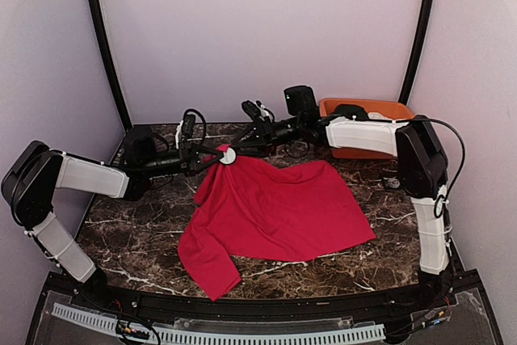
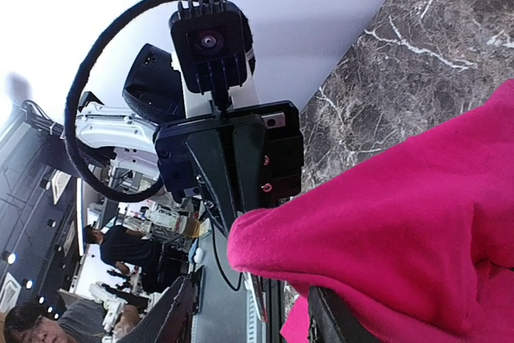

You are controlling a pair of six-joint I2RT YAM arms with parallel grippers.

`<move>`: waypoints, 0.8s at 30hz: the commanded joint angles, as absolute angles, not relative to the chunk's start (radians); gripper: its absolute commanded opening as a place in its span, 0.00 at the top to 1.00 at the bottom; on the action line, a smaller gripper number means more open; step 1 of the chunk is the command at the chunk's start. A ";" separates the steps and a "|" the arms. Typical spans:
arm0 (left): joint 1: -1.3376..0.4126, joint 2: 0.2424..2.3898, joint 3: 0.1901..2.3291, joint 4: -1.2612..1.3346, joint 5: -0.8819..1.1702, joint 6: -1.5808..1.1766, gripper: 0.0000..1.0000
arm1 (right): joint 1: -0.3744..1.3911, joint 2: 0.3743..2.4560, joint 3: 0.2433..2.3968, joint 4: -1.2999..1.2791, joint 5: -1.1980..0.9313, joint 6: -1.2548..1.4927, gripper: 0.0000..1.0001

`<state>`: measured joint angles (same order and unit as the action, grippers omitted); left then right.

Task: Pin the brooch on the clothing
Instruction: Pin the brooch onto the flattened clothing.

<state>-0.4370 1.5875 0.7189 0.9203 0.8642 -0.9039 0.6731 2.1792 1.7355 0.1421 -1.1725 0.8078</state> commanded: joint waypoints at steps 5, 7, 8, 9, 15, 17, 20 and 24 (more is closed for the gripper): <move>-0.446 1.636 0.724 1.166 0.963 -1.013 0.99 | 0.664 2.003 1.725 -0.261 -0.999 0.338 0.54; -0.448 1.668 0.727 1.243 0.984 -1.065 0.99 | 0.664 1.966 1.711 -0.311 -0.953 0.238 0.54; -0.448 1.690 0.729 1.299 0.990 -1.102 0.99 | 0.664 1.946 1.699 -0.327 -0.930 0.199 0.54; -0.448 1.701 0.732 1.355 0.999 -1.120 0.99 | 0.664 1.928 1.685 -0.340 -0.897 0.155 0.54; -0.450 1.786 0.754 1.563 1.049 -1.265 0.98 | 0.666 1.820 1.575 -0.340 -0.762 -0.066 0.53; -0.452 1.808 0.765 1.615 1.062 -1.303 0.97 | 0.669 1.801 1.545 -0.331 -0.719 -0.119 0.53; -0.459 1.823 0.773 1.624 1.080 -1.314 0.97 | 0.685 1.787 1.505 -0.328 -0.676 -0.202 0.53; -0.468 1.828 0.779 1.626 1.095 -1.312 0.97 | 0.721 1.801 1.473 -0.320 -0.604 -0.283 0.53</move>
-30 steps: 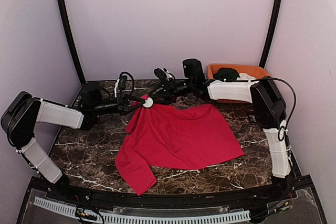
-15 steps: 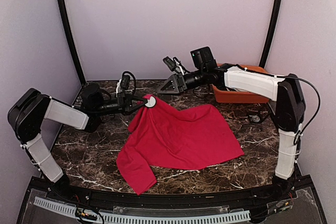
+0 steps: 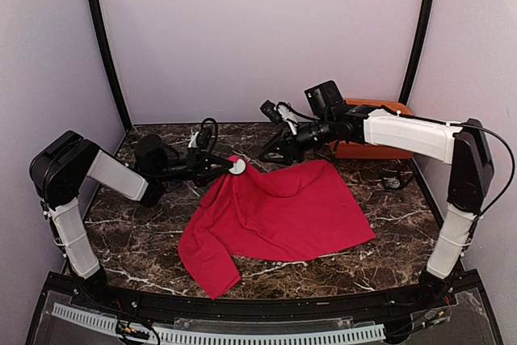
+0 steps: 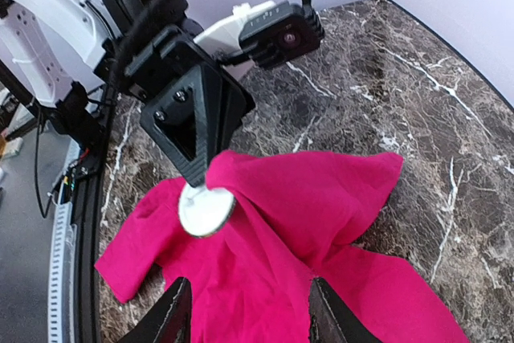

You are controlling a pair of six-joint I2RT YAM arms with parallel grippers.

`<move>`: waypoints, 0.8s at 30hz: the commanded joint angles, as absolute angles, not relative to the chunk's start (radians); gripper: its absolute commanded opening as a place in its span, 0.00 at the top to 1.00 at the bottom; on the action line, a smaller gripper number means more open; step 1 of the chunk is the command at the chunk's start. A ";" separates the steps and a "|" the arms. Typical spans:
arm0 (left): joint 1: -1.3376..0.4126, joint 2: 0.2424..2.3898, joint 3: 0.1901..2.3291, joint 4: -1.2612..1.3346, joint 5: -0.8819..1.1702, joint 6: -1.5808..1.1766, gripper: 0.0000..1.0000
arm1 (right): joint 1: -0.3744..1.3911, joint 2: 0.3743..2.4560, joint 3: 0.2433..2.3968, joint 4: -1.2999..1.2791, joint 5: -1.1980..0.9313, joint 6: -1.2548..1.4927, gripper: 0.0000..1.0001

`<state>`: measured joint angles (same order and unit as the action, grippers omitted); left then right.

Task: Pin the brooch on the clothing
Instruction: Pin the brooch onto the flattened clothing.

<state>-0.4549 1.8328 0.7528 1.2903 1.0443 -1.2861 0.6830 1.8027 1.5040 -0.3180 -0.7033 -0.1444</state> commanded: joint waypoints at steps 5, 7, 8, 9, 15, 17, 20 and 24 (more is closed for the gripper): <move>-0.475 1.829 0.781 1.626 1.103 -1.314 0.97 | 0.782 1.789 1.407 -0.234 -0.504 -0.361 0.53; -0.475 1.829 0.782 1.625 1.101 -1.316 0.97 | 0.806 1.772 1.368 -0.186 -0.443 -0.404 0.53; -0.476 1.830 0.782 1.625 1.100 -1.317 0.96 | 0.817 1.760 1.342 -0.156 -0.400 -0.435 0.52; -0.475 1.830 0.782 1.626 1.099 -1.320 0.96 | 0.827 1.744 1.314 -0.116 -0.365 -0.470 0.52; -0.477 1.831 0.782 1.626 1.094 -1.326 0.96 | 0.862 1.636 1.110 0.209 -0.215 -0.653 0.51; -0.477 1.833 0.782 1.625 1.089 -1.332 0.96 | 0.864 1.628 1.099 0.252 -0.174 -0.674 0.52; -0.477 1.842 0.782 1.625 1.073 -1.355 0.96 | 0.873 1.627 1.072 0.325 -0.144 -0.752 0.53; -0.477 1.854 0.783 1.625 1.051 -1.399 0.96 | 0.895 1.642 0.957 0.538 -0.154 -0.973 0.54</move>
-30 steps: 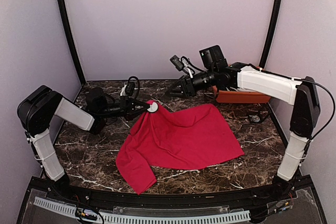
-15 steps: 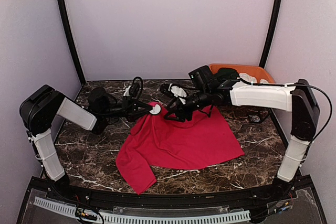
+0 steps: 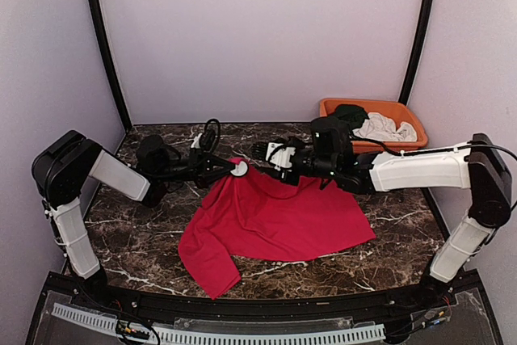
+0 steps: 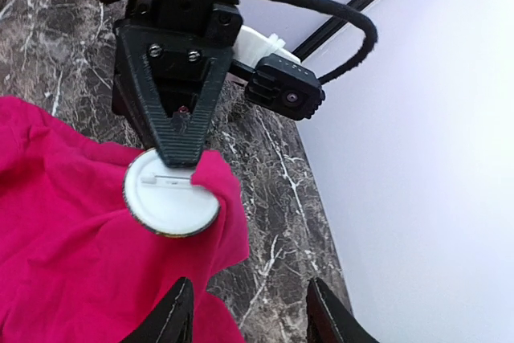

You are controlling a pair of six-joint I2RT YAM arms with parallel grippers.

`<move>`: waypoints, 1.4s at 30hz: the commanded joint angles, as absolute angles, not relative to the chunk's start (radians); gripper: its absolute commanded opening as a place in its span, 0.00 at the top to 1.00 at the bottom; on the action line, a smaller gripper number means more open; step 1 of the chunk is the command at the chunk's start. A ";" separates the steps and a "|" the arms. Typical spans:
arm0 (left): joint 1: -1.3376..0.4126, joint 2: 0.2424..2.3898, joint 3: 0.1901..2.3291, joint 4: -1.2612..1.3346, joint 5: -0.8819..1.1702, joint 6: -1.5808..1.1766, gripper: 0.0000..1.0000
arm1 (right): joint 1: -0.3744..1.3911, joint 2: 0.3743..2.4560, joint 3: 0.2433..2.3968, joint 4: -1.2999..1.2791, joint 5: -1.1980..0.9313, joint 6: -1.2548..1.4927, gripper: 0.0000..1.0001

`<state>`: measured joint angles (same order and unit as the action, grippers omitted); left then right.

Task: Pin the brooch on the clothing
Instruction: Pin the brooch onto the flattened clothing, then adjust the clothing with brooches at the center of the board.

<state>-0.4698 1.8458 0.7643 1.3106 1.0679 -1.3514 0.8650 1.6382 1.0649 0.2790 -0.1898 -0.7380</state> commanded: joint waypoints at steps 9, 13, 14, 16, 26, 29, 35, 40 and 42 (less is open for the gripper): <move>-0.477 1.838 0.766 1.616 1.030 -1.419 0.98 | 0.953 1.705 0.867 0.758 -0.109 -1.178 0.63; -0.477 1.840 0.759 1.601 1.023 -1.417 0.98 | 0.963 1.719 0.888 0.758 -0.112 -1.176 0.64; -0.477 1.841 0.757 1.598 1.021 -1.416 0.98 | 0.967 1.724 0.897 0.752 -0.113 -1.181 0.64; -0.477 1.842 0.755 1.599 1.018 -1.419 0.97 | 0.968 1.736 0.910 0.752 -0.115 -1.183 0.64; -0.462 1.833 0.741 1.549 1.000 -1.393 0.86 | 0.961 1.725 0.992 0.540 -0.063 -1.045 0.66; -0.432 1.800 0.721 1.434 0.979 -1.318 0.72 | 0.940 1.659 1.008 0.401 -0.051 -0.915 0.63; -0.411 1.560 0.761 0.753 0.900 -0.884 0.36 | 0.845 1.488 1.019 0.152 -0.112 -0.645 0.39; -0.411 1.432 0.878 0.137 0.635 -0.476 0.16 | 0.793 1.469 1.094 -0.072 -0.099 -0.486 0.26; -0.410 1.432 0.902 0.038 0.575 -0.406 0.12 | 0.781 1.510 1.167 -0.205 -0.124 -0.461 0.24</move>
<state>-0.4110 1.4563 0.8509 0.5072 0.7647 -0.7292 0.7982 1.4582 1.0798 0.0669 -0.0925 -0.6048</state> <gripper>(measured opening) 0.853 0.749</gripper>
